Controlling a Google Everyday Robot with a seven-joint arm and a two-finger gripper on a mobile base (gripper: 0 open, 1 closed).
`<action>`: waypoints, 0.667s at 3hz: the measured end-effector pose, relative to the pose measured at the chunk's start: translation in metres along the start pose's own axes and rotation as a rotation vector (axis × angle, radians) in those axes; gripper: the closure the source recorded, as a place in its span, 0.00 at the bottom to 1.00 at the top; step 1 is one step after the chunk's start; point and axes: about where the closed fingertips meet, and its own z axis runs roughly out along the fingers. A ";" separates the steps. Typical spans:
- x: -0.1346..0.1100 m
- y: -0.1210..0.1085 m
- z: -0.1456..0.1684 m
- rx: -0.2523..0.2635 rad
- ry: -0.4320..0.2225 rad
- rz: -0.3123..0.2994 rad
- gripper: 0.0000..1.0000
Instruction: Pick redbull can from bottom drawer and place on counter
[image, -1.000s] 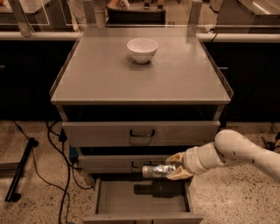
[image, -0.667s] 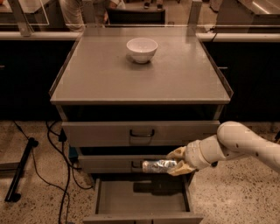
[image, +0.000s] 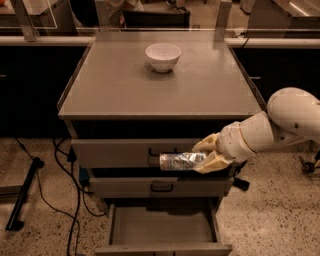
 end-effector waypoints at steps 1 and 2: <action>-0.004 -0.002 -0.003 0.000 0.001 0.003 1.00; -0.031 -0.015 -0.022 0.000 0.011 0.024 1.00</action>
Offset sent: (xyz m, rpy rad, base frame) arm 0.0200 0.0125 0.0793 -0.0138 0.0303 -0.0453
